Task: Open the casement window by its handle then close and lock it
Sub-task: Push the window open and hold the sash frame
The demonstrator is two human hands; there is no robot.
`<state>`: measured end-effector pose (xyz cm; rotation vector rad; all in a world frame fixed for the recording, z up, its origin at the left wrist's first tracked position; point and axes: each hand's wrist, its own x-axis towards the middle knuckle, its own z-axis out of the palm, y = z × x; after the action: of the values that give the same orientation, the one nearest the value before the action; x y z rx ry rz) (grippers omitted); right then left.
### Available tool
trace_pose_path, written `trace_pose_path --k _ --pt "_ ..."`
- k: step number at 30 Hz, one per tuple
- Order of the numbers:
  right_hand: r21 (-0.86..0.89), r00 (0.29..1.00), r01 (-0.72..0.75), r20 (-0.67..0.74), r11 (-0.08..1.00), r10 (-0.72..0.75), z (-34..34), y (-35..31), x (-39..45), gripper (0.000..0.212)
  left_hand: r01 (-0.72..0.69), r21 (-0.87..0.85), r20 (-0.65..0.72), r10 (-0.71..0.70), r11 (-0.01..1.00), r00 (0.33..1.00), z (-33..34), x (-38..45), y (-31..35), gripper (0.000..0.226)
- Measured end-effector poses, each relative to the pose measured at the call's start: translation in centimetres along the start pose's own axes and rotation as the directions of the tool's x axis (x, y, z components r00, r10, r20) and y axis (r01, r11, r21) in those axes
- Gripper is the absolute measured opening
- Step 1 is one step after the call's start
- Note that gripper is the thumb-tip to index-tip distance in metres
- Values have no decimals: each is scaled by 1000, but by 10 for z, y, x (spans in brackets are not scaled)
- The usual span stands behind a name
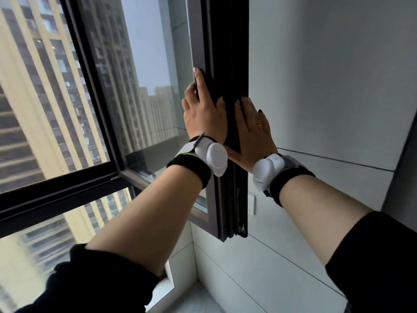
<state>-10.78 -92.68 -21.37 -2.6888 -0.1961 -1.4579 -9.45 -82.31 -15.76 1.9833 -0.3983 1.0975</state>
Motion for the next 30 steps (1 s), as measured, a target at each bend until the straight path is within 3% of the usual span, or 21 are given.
trace_pose_path --k 8,14,18,23,26,30 --pt "73 997 -17 79 997 11 -20 5 -6 88 17 90 104 -26 996 994 -23 -4 10 75" --pt "182 962 -178 239 967 132 -19 4 -12 82 55 190 67 -69 980 995 -26 -10 17 83" --pt "233 930 -232 339 944 144 -17 6 -12 78 -21 261 60 5 965 998 -26 -17 22 84" --pt "372 845 -410 498 832 194 -15 4 -8 74 -193 378 140 150 905 979 -24 -23 26 82" --pt "489 827 -475 532 732 180 -18 -1 -4 68 -194 413 141 147 890 979 -19 -25 24 83" --pt "510 823 -462 551 726 136 -30 -10 -4 46 -180 464 118 140 867 983 -7 -31 24 95"
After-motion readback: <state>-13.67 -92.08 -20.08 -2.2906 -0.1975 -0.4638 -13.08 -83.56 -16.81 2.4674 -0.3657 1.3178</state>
